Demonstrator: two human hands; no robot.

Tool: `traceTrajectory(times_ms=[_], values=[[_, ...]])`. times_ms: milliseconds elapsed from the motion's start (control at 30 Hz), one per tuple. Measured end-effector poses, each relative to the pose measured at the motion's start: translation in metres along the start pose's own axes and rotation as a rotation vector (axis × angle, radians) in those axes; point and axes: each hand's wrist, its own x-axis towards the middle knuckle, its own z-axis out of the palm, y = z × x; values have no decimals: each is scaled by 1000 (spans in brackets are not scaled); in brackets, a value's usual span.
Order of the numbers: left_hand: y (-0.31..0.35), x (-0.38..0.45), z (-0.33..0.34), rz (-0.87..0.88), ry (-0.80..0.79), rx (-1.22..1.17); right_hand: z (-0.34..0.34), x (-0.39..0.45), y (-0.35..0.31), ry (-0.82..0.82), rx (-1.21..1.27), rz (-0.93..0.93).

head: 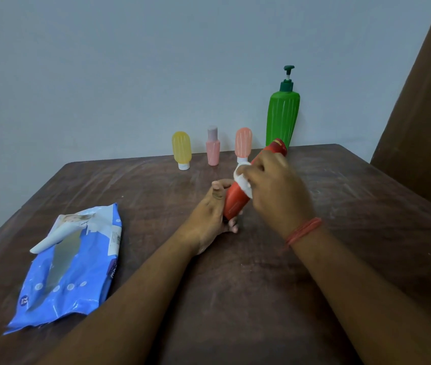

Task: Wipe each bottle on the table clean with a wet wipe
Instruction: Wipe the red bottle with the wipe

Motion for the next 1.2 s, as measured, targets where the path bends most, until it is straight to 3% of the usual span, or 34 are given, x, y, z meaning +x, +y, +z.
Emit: traceTrajectory(times_ms=[167,300,467,567,633,767,833,1033,1200], values=[[-1,0,3,17,0,69,0,-7,-16,-177,49,-135],[2,1,4,6,-2,103,-6,3,13,-26,-60,113],[6,-1,6,-2,22,56,-4,-6,7,-72,-45,-23],[6,-1,5,-25,6,60,-6,0,26,30,-62,188],[6,-1,3,-46,13,6,0,-4,22,19,36,234],[9,0,1,-105,32,-203,11,-15,-3,-67,255,34],[11,0,1,-129,56,-291,14,-12,-8,-53,329,65],[17,0,-4,-190,140,-590,21,-16,-17,-18,298,-93],[16,1,-2,-218,142,-602,23,-13,-13,63,286,1]])
